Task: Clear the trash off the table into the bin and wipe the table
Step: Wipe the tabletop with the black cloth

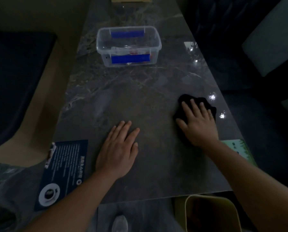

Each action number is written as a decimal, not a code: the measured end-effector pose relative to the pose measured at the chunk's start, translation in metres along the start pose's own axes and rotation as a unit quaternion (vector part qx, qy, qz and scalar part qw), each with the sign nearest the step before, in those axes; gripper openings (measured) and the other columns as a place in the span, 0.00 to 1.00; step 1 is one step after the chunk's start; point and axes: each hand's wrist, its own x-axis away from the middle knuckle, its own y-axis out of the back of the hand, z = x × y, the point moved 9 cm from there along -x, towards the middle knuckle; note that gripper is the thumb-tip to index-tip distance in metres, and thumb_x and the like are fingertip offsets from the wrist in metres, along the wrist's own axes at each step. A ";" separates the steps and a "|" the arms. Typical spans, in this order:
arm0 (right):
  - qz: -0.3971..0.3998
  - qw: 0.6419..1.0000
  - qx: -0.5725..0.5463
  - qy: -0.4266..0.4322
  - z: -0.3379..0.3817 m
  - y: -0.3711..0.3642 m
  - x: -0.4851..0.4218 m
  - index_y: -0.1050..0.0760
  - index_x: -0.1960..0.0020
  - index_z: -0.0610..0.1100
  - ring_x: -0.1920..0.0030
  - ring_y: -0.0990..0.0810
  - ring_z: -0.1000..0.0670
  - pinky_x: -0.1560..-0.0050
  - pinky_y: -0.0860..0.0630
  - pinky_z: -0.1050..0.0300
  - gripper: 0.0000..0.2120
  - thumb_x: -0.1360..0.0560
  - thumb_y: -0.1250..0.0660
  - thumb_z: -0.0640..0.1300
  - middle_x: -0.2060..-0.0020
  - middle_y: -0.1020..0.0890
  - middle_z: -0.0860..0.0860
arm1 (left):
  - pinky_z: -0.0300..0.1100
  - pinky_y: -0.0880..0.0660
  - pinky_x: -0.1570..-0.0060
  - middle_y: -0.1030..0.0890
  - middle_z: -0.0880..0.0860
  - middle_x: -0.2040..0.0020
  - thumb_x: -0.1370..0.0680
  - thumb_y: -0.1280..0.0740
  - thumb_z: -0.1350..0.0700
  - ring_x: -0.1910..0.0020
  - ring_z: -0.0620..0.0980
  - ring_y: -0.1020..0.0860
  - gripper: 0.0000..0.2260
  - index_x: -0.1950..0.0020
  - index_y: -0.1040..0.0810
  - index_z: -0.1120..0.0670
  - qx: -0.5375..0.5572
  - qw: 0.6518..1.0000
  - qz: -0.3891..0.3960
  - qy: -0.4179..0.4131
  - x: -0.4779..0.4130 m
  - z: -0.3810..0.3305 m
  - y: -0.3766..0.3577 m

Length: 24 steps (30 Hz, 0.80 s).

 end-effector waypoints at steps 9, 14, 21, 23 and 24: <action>-0.021 0.975 0.041 0.219 0.055 -0.034 0.088 0.52 0.18 0.61 0.18 0.50 0.42 0.21 0.48 0.39 0.35 0.21 0.52 0.71 0.18 0.47 0.50 | 0.51 0.47 0.22 0.40 0.53 0.20 0.18 0.50 0.46 0.21 0.52 0.45 0.23 0.23 0.37 0.48 -0.012 1.000 0.000 0.001 -0.001 -0.001 0.003; -0.004 0.995 -0.010 -0.103 -0.050 -0.001 0.027 0.55 0.17 0.57 0.18 0.55 0.40 0.20 0.53 0.37 0.38 0.24 0.59 0.71 0.17 0.53 0.48 | 0.49 0.52 0.23 0.39 0.54 0.21 0.18 0.49 0.46 0.21 0.53 0.45 0.22 0.24 0.38 0.48 0.003 1.000 -0.010 0.001 -0.002 0.000 0.004; -0.018 0.985 0.026 0.170 0.096 -0.036 0.128 0.41 0.18 0.54 0.19 0.45 0.39 0.22 0.48 0.39 0.34 0.21 0.48 0.66 0.19 0.42 0.48 | 0.42 0.50 0.24 0.36 0.49 0.23 0.20 0.36 0.58 0.21 0.48 0.45 0.18 0.30 0.26 0.49 0.270 0.961 0.030 0.051 -0.007 0.017 0.021; -0.033 0.986 0.036 0.159 0.078 -0.027 0.106 0.41 0.19 0.54 0.19 0.44 0.39 0.22 0.46 0.40 0.34 0.22 0.49 0.65 0.19 0.40 0.48 | 0.39 0.44 0.28 0.31 0.49 0.26 0.20 0.36 0.61 0.23 0.46 0.40 0.16 0.34 0.23 0.49 0.345 0.934 -0.023 0.087 0.010 0.053 0.044; -0.031 0.992 0.032 0.116 0.068 -0.023 0.095 0.42 0.19 0.54 0.19 0.46 0.40 0.21 0.47 0.40 0.34 0.22 0.50 0.65 0.19 0.41 0.48 | 0.40 0.42 0.29 0.30 0.48 0.27 0.20 0.36 0.60 0.24 0.45 0.39 0.15 0.34 0.23 0.49 0.314 0.942 -0.063 0.096 0.026 0.075 0.057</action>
